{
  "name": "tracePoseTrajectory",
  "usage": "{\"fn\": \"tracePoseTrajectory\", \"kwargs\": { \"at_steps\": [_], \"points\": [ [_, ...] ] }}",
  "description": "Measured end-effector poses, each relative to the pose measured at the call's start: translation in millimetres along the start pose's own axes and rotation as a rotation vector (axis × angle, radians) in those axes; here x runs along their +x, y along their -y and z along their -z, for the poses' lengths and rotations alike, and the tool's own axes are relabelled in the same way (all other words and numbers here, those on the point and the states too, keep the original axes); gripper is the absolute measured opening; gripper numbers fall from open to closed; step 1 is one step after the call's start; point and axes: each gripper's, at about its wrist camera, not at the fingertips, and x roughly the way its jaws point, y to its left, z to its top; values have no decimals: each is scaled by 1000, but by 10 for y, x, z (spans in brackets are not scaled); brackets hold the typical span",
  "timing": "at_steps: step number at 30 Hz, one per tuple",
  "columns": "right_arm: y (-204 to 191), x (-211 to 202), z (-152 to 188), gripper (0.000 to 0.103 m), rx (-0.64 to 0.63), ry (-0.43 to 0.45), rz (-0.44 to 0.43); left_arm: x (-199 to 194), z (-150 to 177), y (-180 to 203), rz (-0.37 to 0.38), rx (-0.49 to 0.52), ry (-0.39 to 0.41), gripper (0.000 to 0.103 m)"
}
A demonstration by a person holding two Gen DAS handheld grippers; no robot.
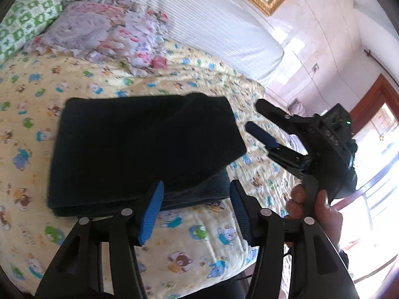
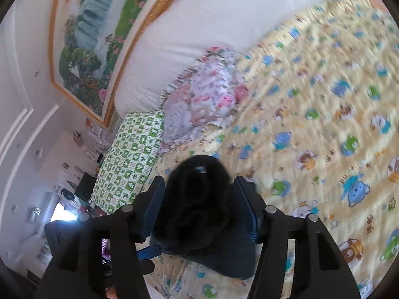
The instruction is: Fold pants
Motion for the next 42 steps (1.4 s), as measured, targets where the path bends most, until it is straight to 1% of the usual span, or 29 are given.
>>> {"fn": "tracePoseTrajectory", "kwargs": {
  "at_steps": [2, 4, 6, 8, 10, 11, 14, 15, 18, 21, 25, 28, 30, 34, 39, 42],
  "points": [
    [-155, -5, -13, 60, -36, 5, 15, -110, -24, -77, -7, -12, 23, 58],
    [-298, 14, -16, 62, -82, 5, 41, -192, -50, -160, -28, -22, 41, 63],
    [-432, 62, -11, 69, -127, -2, 82, -281, -91, -283, -54, -44, 64, 63],
    [-551, 125, 13, 72, -171, -10, 135, -339, -126, -421, -72, -72, 76, 64],
    [-601, 177, 56, 73, -196, -12, 182, -378, -145, -537, -88, -97, 77, 65],
    [-615, 195, 79, 73, -202, -10, 203, -400, -149, -616, -97, -114, 79, 65],
    [-615, 287, 142, 80, -208, -16, 287, -427, -156, -769, -119, -145, 74, 65],
    [-604, 334, 158, 81, -210, -26, 311, -438, -163, -829, -122, -157, 74, 65],
    [-569, 415, 188, 82, -197, -49, 323, -419, -184, -931, -130, -178, 64, 66],
    [-477, 466, 213, 82, -190, -59, 386, -395, -199, -1007, -134, -192, 55, 67],
    [-287, 451, 251, 82, -116, -66, 379, -342, -216, -1065, -148, -193, 40, 67],
    [-81, 397, 288, 82, -26, -62, 342, -280, -241, -1102, -165, -189, 35, 67],
    [6, 379, 322, 82, 11, -64, 325, -228, -254, -1134, -173, -190, 22, 68],
    [124, 379, 410, 82, 59, -70, 285, -123, -257, -1211, -172, -202, -10, 69],
    [284, 388, 513, 82, 123, -80, 207, 12, -249, -1315, -172, -225, -36, 71],
    [316, 383, 553, 82, 131, -76, 177, 87, -249, -1353, -180, -227, -49, 72]
  ]
}}
